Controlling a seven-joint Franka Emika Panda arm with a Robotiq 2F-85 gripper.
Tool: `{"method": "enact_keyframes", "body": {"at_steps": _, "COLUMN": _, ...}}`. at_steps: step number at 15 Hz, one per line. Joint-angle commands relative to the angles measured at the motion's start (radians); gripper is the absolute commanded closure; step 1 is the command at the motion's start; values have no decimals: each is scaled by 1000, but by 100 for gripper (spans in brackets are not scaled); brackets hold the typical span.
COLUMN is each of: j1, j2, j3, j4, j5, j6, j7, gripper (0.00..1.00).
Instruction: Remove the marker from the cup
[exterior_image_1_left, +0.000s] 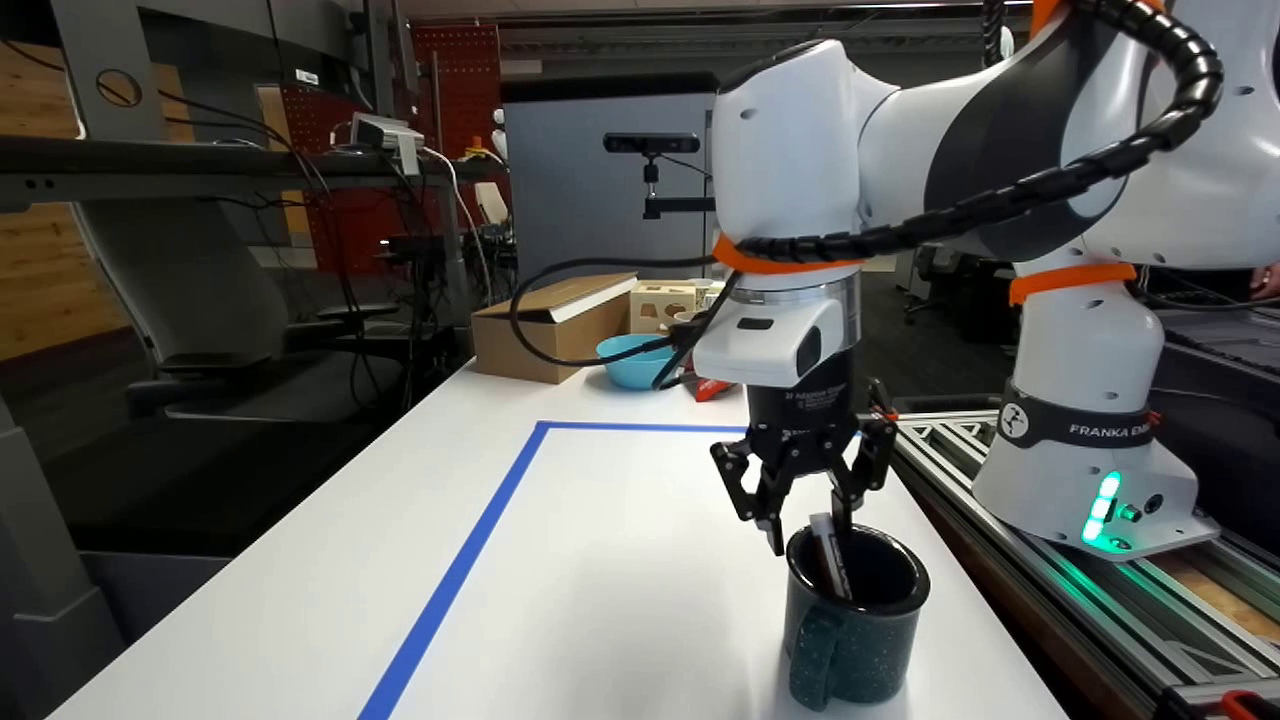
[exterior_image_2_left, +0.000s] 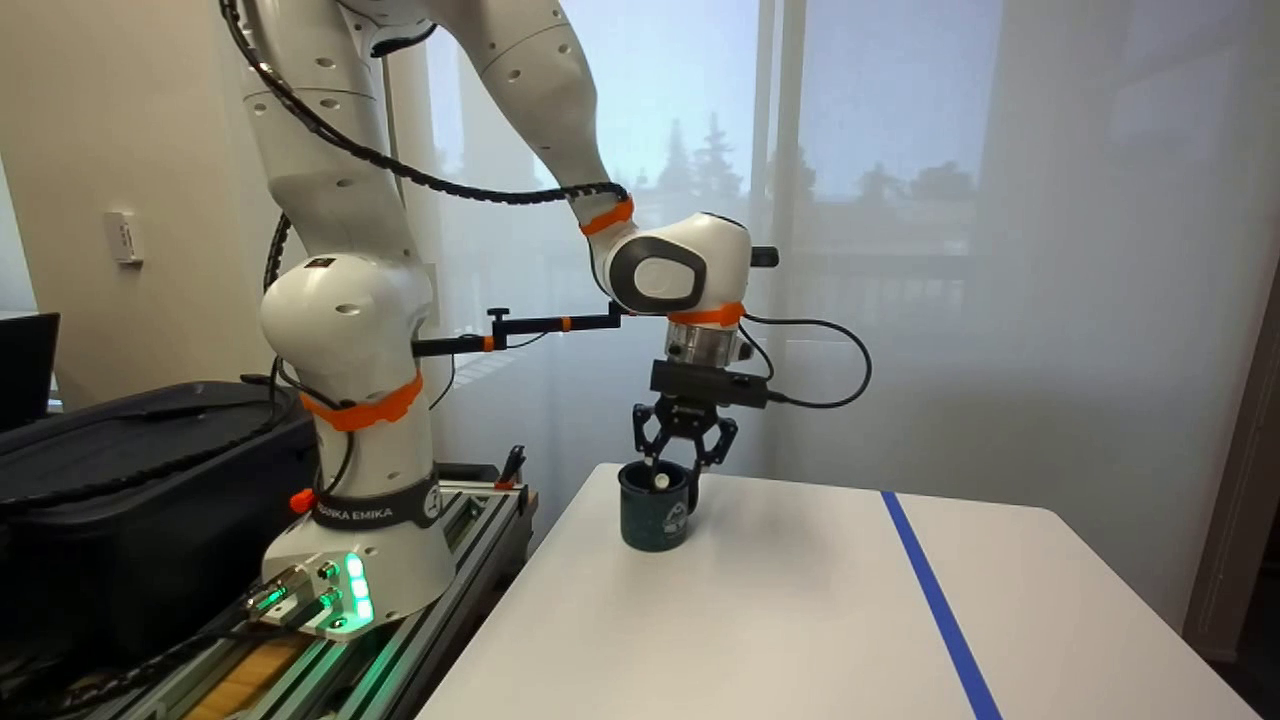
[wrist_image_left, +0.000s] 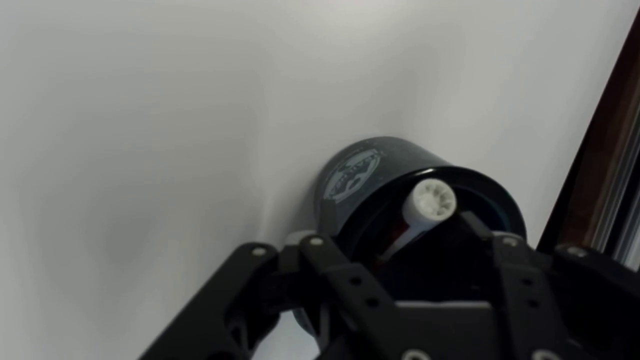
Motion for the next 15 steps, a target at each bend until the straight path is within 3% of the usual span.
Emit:
{"method": "enact_keyframes", "body": {"at_steps": 1, "j1": -10, "j2": -9, "j3": 17, "j4": 1, "j5": -24, "j6": 14, "j7": 21, "gripper": 47}}
{"method": "enact_keyframes", "body": {"at_steps": 3, "j1": -11, "j2": -11, "j3": 18, "j4": 2, "j5": -27, "j6": 15, "j7": 24, "gripper": 43}}
{"method": "enact_keyframes", "body": {"at_steps": 5, "j1": -15, "j2": -12, "j3": 16, "j4": 3, "j5": -31, "j6": 9, "j7": 28, "gripper": 51}}
{"method": "enact_keyframes", "body": {"at_steps": 6, "j1": -17, "j2": -13, "j3": 16, "j4": 3, "j5": -32, "j6": 8, "j7": 32, "gripper": 63}}
{"method": "enact_keyframes", "body": {"at_steps": 7, "j1": -18, "j2": -14, "j3": 15, "j4": 3, "j5": -33, "j6": 5, "j7": 34, "gripper": 59}}
{"method": "enact_keyframes", "body": {"at_steps": 8, "j1": -20, "j2": -17, "j3": 15, "j4": 1, "j5": -35, "j6": 6, "j7": 37, "gripper": 66}}
{"method": "enact_keyframes", "body": {"at_steps": 10, "j1": -22, "j2": -22, "j3": 15, "j4": -4, "j5": -41, "j6": 7, "j7": 43, "gripper": 67}}
{"method": "enact_keyframes", "body": {"at_steps": 11, "j1": -23, "j2": -24, "j3": 14, "j4": -6, "j5": -42, "j6": 7, "j7": 44, "gripper": 84}}
{"method": "enact_keyframes", "body": {"at_steps": 13, "j1": -24, "j2": -26, "j3": 15, "j4": -5, "j5": -45, "j6": 8, "j7": 45, "gripper": 82}}
{"method": "enact_keyframes", "body": {"at_steps": 15, "j1": -22, "j2": -30, "j3": 16, "j4": -7, "j5": -41, "j6": 5, "j7": 43, "gripper": 92}}
